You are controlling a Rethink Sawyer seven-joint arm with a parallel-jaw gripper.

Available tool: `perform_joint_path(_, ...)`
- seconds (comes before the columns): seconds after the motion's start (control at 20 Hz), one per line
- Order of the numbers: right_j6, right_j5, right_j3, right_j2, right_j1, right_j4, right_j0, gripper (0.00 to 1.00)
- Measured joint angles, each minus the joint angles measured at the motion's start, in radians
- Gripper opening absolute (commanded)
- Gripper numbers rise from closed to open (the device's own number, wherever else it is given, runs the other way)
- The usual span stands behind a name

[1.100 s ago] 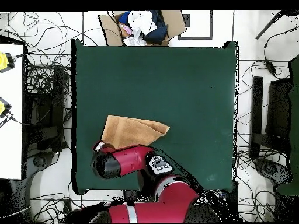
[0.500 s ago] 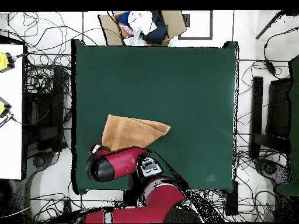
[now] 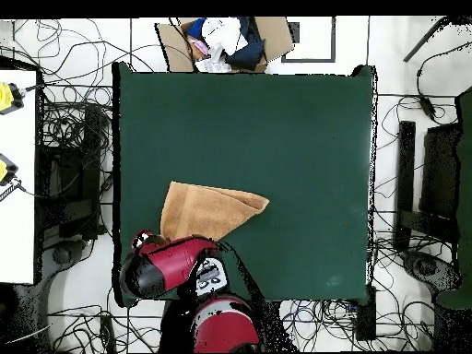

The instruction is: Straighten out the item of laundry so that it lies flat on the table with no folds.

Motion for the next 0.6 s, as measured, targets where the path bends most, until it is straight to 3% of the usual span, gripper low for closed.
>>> perform_joint_path(0.6, 0.000, 0.000, -0.037, -0.039, 0.005, 0.002, 0.016, 1.00)
